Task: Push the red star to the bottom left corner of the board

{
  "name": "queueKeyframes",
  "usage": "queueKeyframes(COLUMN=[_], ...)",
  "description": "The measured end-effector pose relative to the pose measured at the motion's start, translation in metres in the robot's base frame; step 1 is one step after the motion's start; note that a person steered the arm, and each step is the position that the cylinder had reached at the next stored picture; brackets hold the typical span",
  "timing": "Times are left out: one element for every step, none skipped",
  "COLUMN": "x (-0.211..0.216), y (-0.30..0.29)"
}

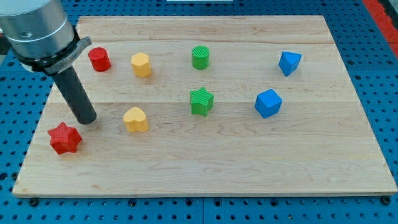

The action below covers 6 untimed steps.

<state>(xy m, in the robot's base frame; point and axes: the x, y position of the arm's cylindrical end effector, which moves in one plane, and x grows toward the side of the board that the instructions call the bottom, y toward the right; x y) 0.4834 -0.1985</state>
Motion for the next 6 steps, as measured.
queueKeyframes(x=[0.016, 0.036, 0.049, 0.030, -0.016, -0.046], y=[-0.020, -0.033, -0.033, -0.033, -0.031, 0.026])
